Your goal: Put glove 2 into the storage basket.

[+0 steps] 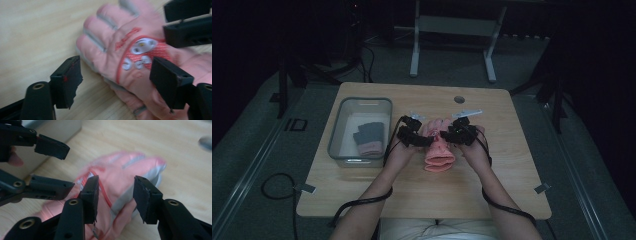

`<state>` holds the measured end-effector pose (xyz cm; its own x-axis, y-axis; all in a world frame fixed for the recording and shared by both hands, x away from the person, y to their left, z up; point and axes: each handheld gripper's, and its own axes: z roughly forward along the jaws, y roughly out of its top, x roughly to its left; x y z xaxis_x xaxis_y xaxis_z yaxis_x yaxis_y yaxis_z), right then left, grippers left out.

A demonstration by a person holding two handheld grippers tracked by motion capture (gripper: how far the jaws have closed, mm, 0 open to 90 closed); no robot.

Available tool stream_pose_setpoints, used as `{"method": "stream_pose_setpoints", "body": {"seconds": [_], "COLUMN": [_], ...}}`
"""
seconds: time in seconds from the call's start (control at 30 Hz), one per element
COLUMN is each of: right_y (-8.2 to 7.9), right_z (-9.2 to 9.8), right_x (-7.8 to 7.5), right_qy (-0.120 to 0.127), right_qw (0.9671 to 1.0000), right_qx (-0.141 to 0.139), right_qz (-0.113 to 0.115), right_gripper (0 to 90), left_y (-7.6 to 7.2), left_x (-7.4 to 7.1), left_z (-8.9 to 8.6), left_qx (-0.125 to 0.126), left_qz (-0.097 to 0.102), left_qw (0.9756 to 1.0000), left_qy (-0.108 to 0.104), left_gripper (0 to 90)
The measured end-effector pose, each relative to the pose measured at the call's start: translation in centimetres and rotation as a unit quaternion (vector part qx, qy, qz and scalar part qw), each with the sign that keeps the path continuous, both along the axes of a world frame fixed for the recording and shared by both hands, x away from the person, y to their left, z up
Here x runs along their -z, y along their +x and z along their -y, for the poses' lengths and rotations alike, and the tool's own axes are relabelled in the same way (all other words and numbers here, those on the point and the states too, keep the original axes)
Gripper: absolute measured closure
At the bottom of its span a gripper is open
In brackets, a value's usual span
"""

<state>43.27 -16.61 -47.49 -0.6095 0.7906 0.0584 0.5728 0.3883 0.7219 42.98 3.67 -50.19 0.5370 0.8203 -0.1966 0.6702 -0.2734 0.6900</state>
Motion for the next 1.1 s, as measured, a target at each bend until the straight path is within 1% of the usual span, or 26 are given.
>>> {"method": "stream_pose_setpoints", "body": {"seconds": [0.03,0.07,0.1,0.13,0.17,0.23,0.3,0.33,0.37,0.4,0.43,0.47,0.5,0.57,0.6,0.67,0.7,0.73,0.77,0.8,0.9,0.93,1.0,1.1], "right_y": [0.2,0.3,0.4,0.5,0.6,0.8,1.1,1.2,1.4,1.5,1.6,1.7,1.7,1.7,1.6,1.3,1.2,1.1,1.0,0.9,0.7,0.7,0.5,0.2], "right_z": [0.3,0.5,0.9,1.1,1.4,1.8,2.0,2.2,2.3,2.3,2.4,2.4,2.5,2.4,2.3,2.1,2.0,1.8,1.7,1.7,1.9,2.0,2.2,2.1], "right_x": [0.7,1.1,1.7,2.0,2.4,3.1,3.7,4.0,4.3,4.6,5.0,5.2,5.3,5.4,5.4,5.3,5.1,5.0,4.8,4.7,4.3,4.1,3.6,2.6], "right_qy": [0.010,0.015,0.018,0.017,0.015,0.017,0.025,0.033,0.041,0.048,0.055,0.063,0.072,0.076,0.077,0.074,0.071,0.068,0.064,0.067,0.079,0.086,0.099,0.104], "right_qw": [0.9998,0.9996,0.9991,0.9988,0.9984,0.9967,0.9945,0.9931,0.9917,0.9906,0.9897,0.9885,0.9876,0.9877,0.9881,0.9892,0.9898,0.9905,0.9911,0.9911,0.9902,0.9898,0.9891,0.9898], "right_qx": [0.001,0.003,0.009,0.009,0.008,0.003,0.001,0.002,0.004,0.004,0.003,0.000,-0.004,-0.005,-0.004,0.000,-0.001,0.000,0.001,0.002,0.002,0.001,0.000,-0.003], "right_qz": [-0.015,-0.024,-0.037,-0.044,-0.055,-0.079,-0.102,-0.113,-0.122,-0.128,-0.132,-0.137,-0.140,-0.136,-0.133,-0.127,-0.124,-0.119,-0.116,-0.115,-0.115,-0.113,-0.109,-0.097], "right_gripper": [52.6,51.5,49.4,47.6,45.8,42.9,42.9,42.9,43.0,43.0,44.0,46.5,47.2,50.9,53.0,58.2,60.8,62.2,63.5,64.5,65.6,65.6,65.7,65.8], "left_y": [0.2,0.4,0.5,0.6,0.7,0.8,1.1,1.2,1.3,1.5,1.6,1.7,1.8,1.8,1.8,1.7,1.6,1.6,1.5,1.4,1.1,1.1,0.9,0.7], "left_x": [0.3,0.8,1.1,1.5,1.9,2.7,3.3,3.6,4.0,4.4,4.6,4.7,4.8,4.9,4.8,4.6,4.4,4.2,4.0,3.8,2.9,2.5,1.7,0.6], "left_z": [-0.1,-0.2,-0.1,0.0,0.1,0.3,0.3,0.3,0.2,0.1,0.0,-0.1,-0.2,-0.4,-0.4,-0.3,-0.3,-0.2,-0.2,-0.1,-0.1,-0.2,-0.3,-0.6], "left_qx": [-0.002,-0.007,-0.008,-0.004,-0.003,-0.004,-0.005,-0.005,-0.003,-0.001,0.001,0.007,0.008,0.014,0.014,0.016,0.020,0.023,0.022,0.021,0.026,0.027,0.033,0.034], "left_qz": [-0.012,-0.024,-0.029,-0.041,-0.055,-0.079,-0.096,-0.107,-0.117,-0.129,-0.136,-0.143,-0.150,-0.156,-0.156,-0.150,-0.146,-0.143,-0.142,-0.140,-0.130,-0.126,-0.120,-0.112], "left_qw": [0.9999,0.9994,0.9992,0.9987,0.9979,0.9958,0.9935,0.9914,0.9892,0.9862,0.9839,0.9814,0.9789,0.9763,0.9756,0.9768,0.9779,0.9790,0.9791,0.9791,0.9809,0.9808,0.9814,0.9825], "left_qy": [-0.010,-0.022,-0.026,-0.029,-0.034,-0.045,-0.061,-0.075,-0.088,-0.104,-0.116,-0.128,-0.139,-0.149,-0.154,-0.152,-0.148,-0.143,-0.144,-0.146,-0.143,-0.146,-0.146,-0.145], "left_gripper": [24.3,24.4,24.4,24.4,24.4,24.4,24.5,25.4,28.4,30.1,33.0,38.2,40.3,50.0,56.0,64.3,68.5,70.4,71.9,73.2,74.2,74.2,74.5,74.6]}}
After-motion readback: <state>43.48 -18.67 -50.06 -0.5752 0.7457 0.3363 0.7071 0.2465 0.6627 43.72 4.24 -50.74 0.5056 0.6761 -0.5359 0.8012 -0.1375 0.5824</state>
